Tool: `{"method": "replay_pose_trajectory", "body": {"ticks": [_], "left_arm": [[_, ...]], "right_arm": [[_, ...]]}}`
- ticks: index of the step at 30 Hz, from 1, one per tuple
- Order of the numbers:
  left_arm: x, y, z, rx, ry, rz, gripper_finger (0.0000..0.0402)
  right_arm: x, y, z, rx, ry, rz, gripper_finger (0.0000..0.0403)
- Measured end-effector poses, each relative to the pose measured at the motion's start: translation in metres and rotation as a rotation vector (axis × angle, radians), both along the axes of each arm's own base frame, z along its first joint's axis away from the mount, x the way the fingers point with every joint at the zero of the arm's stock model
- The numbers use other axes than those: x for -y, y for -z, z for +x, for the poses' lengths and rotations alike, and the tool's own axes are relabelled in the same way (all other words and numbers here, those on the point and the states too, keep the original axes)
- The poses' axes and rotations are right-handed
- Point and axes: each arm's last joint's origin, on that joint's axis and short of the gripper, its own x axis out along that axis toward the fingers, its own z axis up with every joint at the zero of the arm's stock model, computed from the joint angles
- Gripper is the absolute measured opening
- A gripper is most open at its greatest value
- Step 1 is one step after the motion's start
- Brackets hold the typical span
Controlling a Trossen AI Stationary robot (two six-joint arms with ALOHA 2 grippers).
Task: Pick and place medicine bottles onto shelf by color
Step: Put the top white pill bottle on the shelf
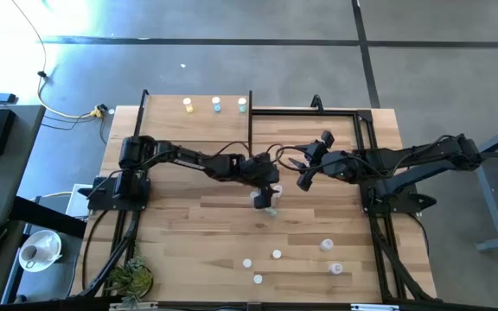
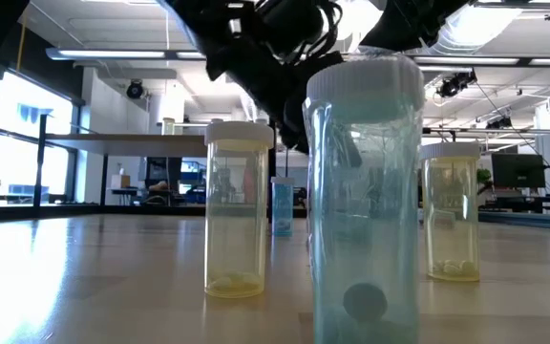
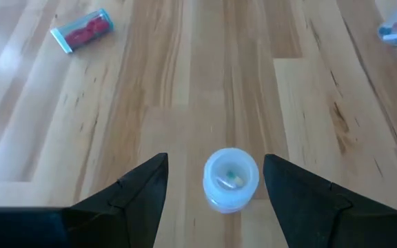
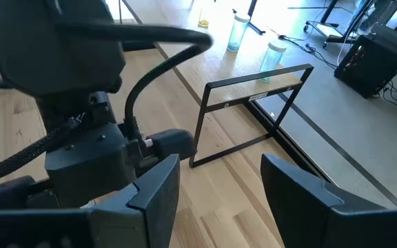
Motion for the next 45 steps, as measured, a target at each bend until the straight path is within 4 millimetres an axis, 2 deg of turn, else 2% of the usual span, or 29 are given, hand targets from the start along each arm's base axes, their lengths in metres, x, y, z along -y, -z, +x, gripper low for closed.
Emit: {"method": "replay_pose_trajectory", "body": {"ticks": [4, 9, 21, 35, 45], "left_arm": [[0.001, -0.007, 0.003, -0.006, 0.017, -0.002, 0.0227], [0.001, 0.004, 0.003, -0.05, 0.017, -0.007, 0.0227], [0.001, 0.005, 0.005, -0.038, 0.007, 0.003, 0.0227], [-0.001, 0.028, 0.011, -0.058, -0.01, -0.007, 0.0227], [-0.001, 0.029, 0.013, -0.041, -0.01, -0.006, 0.0227]], "right_arm": [[0.0, 0.0, 0.0, -0.001, -0.001, -0.001, 0.0195], [0.0, 0.0, 0.0, -0.001, -0.001, -0.002, 0.0195], [0.0, 0.0, 0.0, -0.003, -0.001, -0.002, 0.0195], [0.0, 0.0, 0.0, -0.003, -0.001, -0.002, 0.0195], [0.0, 0.0, 0.0, -0.002, -0.001, -0.002, 0.0195]]}}
